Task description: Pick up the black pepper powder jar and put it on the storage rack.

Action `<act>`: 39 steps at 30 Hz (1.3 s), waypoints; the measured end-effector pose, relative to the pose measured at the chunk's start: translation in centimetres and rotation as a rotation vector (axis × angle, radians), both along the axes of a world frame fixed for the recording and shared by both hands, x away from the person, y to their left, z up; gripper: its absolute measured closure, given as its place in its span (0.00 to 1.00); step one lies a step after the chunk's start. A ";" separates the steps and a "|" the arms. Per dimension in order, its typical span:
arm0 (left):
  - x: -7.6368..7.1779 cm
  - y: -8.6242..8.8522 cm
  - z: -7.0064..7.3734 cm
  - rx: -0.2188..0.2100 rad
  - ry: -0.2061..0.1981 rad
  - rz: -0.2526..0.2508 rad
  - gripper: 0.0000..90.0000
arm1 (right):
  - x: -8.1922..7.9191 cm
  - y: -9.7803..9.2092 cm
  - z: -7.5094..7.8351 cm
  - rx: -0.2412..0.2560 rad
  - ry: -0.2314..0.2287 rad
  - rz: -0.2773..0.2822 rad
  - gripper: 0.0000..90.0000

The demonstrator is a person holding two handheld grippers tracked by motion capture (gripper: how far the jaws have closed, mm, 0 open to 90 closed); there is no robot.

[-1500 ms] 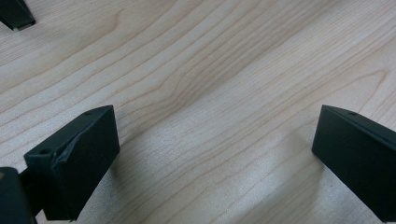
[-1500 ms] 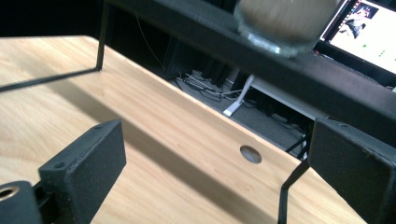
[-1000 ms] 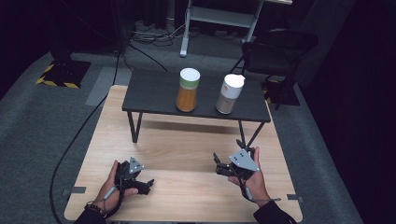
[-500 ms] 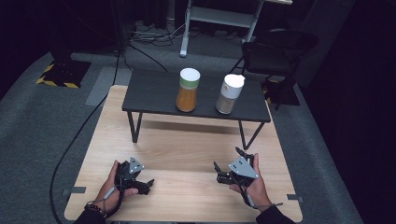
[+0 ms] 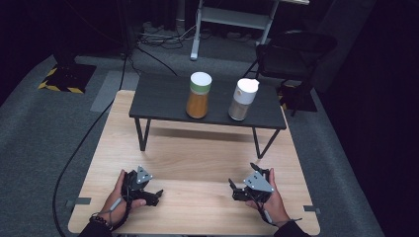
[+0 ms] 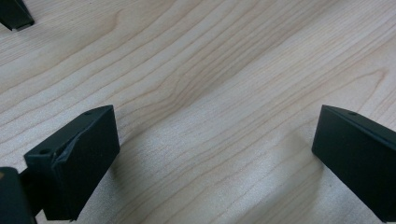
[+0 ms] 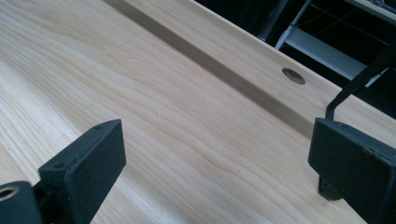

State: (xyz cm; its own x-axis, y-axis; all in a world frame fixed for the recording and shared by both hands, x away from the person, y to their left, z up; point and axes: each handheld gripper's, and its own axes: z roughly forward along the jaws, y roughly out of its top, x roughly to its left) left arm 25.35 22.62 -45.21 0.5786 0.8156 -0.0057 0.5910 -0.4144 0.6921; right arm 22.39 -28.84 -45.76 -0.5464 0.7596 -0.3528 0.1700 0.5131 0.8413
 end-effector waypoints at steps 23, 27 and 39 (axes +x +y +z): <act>0.0 0.0 0.0 0.000 0.000 0.000 0.01 | 0.3 -2.9 -1.4 -0.059 0.106 -0.023 0.05; 0.0 0.0 0.0 0.000 0.000 0.000 0.01 | 0.5 -3.7 -1.3 -0.066 0.142 -0.002 0.05; 0.0 0.0 0.0 0.001 0.000 0.000 0.01 | 1.6 -5.9 -0.2 -0.032 0.262 -0.020 0.04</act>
State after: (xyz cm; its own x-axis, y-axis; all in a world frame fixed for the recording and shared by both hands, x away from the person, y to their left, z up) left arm 25.35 22.62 -45.20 0.5785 0.8157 -0.0054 0.5912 -0.4148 0.6917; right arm 24.02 -34.69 -46.00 -0.6076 0.7616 -0.2254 0.3899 0.5333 0.7507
